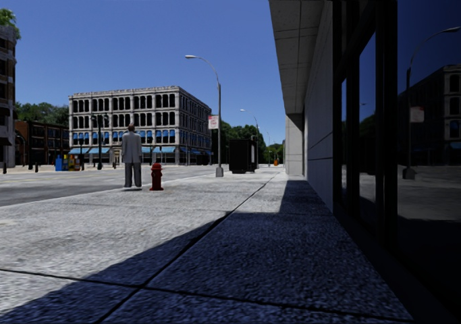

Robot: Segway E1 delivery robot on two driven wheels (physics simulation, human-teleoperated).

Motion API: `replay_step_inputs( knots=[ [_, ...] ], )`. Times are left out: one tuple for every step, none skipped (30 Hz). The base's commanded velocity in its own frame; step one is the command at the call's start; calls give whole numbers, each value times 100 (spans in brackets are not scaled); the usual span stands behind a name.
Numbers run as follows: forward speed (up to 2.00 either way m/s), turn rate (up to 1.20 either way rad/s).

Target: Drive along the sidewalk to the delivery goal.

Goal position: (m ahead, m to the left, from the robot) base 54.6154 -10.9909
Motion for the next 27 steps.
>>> replay_step_inputs(
  knots=[
    [200,0],
    [200,0],
    [200,0],
    [200,0],
    [200,0],
    [200,0],
    [200,0],
    [200,0],
    [200,0],
    [200,0],
    [200,0],
    [200,0],
    [200,0],
    [200,0],
    [200,0],
    [200,0],
    [200,0],
    [200,0],
    [200,0],
    [200,0],
    [200,0],
    [200,0],
    [200,0],
    [200,0],
    [200,0],
    [200,0],
    [200,0]
  ],
)
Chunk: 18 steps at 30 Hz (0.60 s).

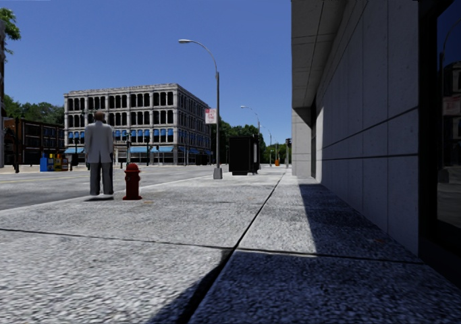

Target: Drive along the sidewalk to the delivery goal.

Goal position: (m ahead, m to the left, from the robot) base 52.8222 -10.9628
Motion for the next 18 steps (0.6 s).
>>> replay_step_inputs(
  knots=[
    [200,0],
    [200,0],
    [200,0],
    [200,0],
    [200,0],
    [200,0],
    [200,0],
    [200,0],
    [200,0],
    [200,0],
    [200,0],
    [200,0],
    [200,0],
    [200,0],
    [200,0],
    [200,0],
    [200,0],
    [200,0]
  ],
)
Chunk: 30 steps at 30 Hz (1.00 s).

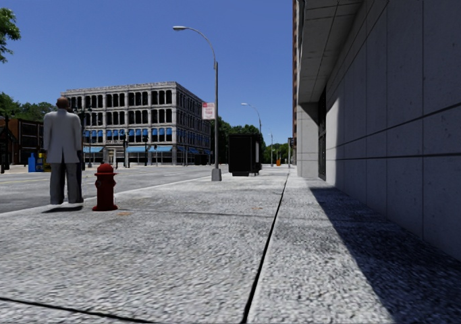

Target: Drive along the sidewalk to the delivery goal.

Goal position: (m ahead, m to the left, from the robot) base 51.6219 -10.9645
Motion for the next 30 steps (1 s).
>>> replay_step_inputs(
  knots=[
    [200,0],
    [200,0],
    [200,0],
    [200,0],
    [200,0],
    [200,0],
    [200,0],
    [200,0],
    [200,0],
    [200,0],
    [200,0],
    [200,0],
    [200,0],
    [200,0],
    [200,0],
    [200,0],
    [200,0],
    [200,0],
    [200,0],
    [200,0],
    [200,0],
    [200,0],
    [200,0],
    [200,0],
    [200,0],
    [200,0],
    [200,0],
    [200,0],
    [200,0],
    [200,0]
  ],
)
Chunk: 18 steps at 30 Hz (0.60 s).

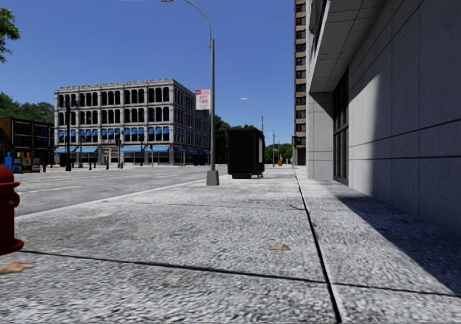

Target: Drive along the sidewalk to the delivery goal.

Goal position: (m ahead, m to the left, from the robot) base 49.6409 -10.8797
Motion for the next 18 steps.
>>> replay_step_inputs(
  knots=[
    [200,0],
    [200,0],
    [200,0],
    [200,0],
    [200,0],
    [200,0],
    [200,0],
    [200,0],
    [200,0],
    [200,0],
    [200,-5],
    [200,-21],
    [200,-31],
    [200,-35],
    [200,-36],
    [200,-38],
    [200,-38],
    [200,-39]
  ],
)
